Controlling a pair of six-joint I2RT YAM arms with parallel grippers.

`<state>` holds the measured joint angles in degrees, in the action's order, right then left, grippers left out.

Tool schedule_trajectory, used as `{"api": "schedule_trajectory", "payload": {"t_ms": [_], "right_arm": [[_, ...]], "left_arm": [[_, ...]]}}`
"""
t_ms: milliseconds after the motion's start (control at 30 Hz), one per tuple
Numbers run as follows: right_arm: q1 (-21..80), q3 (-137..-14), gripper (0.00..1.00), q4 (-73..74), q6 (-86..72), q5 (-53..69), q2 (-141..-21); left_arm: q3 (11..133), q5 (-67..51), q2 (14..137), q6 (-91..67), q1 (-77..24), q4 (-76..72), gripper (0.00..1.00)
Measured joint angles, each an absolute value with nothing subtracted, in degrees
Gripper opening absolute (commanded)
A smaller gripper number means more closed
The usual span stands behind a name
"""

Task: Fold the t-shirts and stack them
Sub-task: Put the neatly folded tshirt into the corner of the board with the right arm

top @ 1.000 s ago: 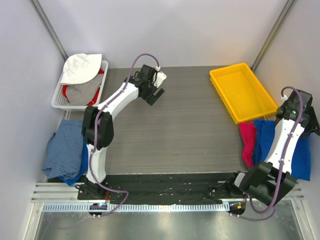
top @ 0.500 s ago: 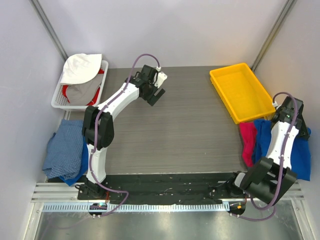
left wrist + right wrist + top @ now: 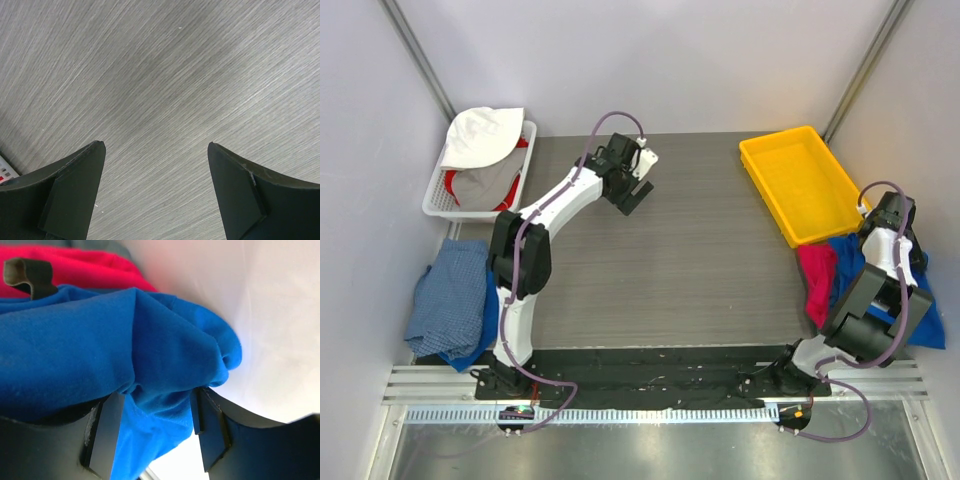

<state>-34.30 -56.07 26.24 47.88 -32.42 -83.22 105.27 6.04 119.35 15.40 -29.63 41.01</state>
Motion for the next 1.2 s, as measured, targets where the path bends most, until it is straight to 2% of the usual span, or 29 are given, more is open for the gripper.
{"api": "schedule_trajectory", "payload": {"t_ms": [333, 767, 1000, 1067, 1100, 1133, 1200], "right_arm": [[-32.86, -58.0, 0.63, 26.22, 47.77, -32.01, -85.25], [-30.37, -66.63, 0.64, 31.4, 45.98, -25.85, -72.53], [-30.22, -67.96, 0.64, 37.1, 44.45, -21.71, -69.97], [-30.22, -69.52, 0.66, 40.36, 42.87, -18.17, -69.95], [-30.2, -70.63, 0.75, 42.26, 41.56, -15.2, -69.95], [-30.15, -71.35, 0.78, 43.29, 40.66, -13.43, -69.95], [-29.93, -73.21, 0.78, 45.76, 38.06, -8.36, -69.95]], "left_arm": [[105.73, 6.74, 119.57, 15.4, -29.89, 41.69, 0.88], [105.93, 7.79, 119.57, 15.42, -30.33, 42.39, 0.88], [105.93, 8.05, 119.5, 15.35, -30.48, 42.68, 0.88], [105.8, 8.34, 119.26, 15.05, -30.48, 42.5, 0.9], [105.21, 8.64, 118.74, 14.79, -30.48, 41.95, 0.91], [104.71, 9.04, 118.24, 14.31, -30.48, 41.74, 0.93], [102.56, 10.11, 116.36, 13.23, -30.48, 40.18, 0.97]]}}
